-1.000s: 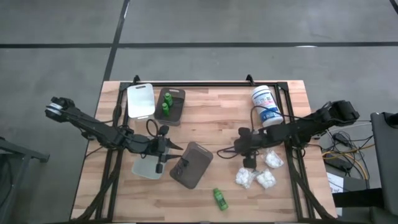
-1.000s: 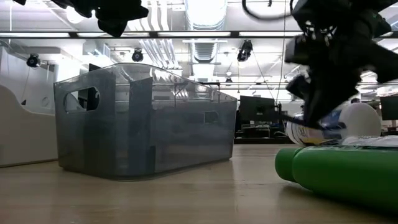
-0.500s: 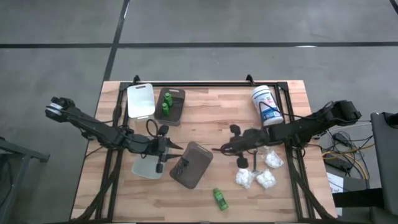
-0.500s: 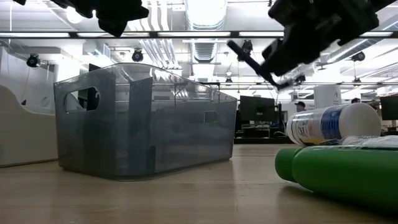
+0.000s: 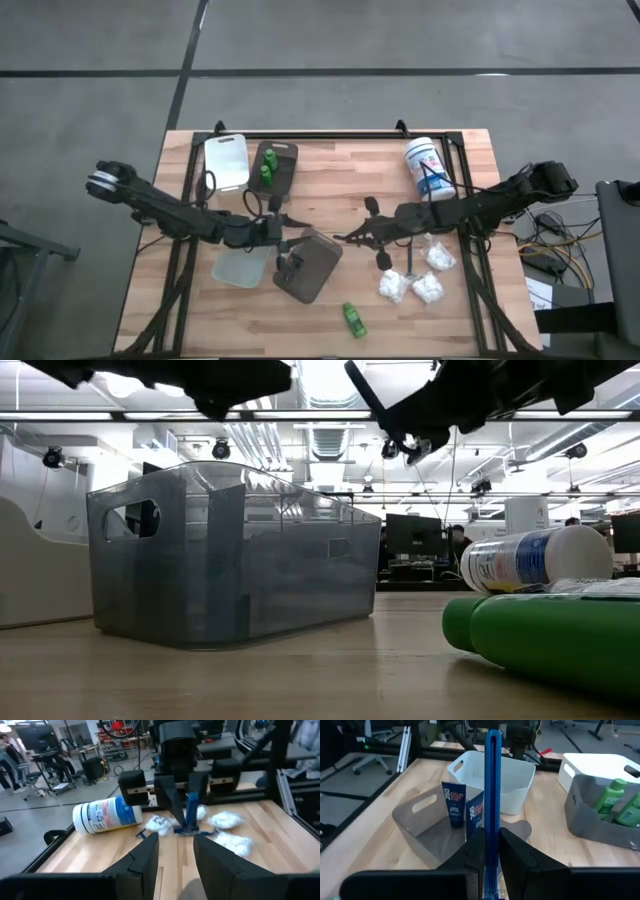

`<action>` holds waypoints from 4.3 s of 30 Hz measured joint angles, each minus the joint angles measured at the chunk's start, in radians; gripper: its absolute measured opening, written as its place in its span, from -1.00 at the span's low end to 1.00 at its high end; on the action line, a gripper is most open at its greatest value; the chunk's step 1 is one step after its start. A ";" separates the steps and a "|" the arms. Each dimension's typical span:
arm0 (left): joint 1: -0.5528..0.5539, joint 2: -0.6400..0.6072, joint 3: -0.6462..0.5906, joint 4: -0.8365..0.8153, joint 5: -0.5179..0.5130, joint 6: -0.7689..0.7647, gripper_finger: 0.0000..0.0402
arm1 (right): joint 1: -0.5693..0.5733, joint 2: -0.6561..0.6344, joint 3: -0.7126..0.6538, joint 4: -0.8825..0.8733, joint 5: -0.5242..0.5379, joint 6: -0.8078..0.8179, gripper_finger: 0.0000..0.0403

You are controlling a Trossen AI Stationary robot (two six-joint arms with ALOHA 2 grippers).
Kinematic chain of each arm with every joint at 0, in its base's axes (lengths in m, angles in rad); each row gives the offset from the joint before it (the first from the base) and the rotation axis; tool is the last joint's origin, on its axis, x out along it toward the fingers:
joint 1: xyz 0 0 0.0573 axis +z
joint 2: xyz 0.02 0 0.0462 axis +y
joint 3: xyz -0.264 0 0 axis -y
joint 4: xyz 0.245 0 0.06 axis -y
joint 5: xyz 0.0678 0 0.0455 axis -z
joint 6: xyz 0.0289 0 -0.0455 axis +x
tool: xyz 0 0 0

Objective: Pick & Place Travel size toiletries
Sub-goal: Put the middle blue razor into the gray bin

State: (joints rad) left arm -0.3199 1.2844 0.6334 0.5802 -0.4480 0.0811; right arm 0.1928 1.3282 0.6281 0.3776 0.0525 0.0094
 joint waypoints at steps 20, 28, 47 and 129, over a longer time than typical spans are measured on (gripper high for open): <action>0.018 0.303 0.122 0.295 0.045 -0.045 -0.36 | 0.000 0.198 0.004 0.272 0.000 -0.018 -0.82; 0.018 0.318 0.139 0.294 0.050 -0.045 -0.36 | -0.001 0.196 0.004 0.266 0.000 -0.013 -0.76; 0.017 0.288 0.131 0.239 0.041 -0.099 -0.38 | -0.002 0.194 0.004 0.265 0.000 -0.021 -0.75; -0.056 -0.358 0.131 -1.306 0.259 -0.454 -0.80 | -0.002 0.192 0.004 0.151 0.000 0.043 0.06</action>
State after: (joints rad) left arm -0.3759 0.9260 0.7643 -0.7259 -0.1886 -0.3729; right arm 0.1913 1.5200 0.6323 0.5285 0.0525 0.0525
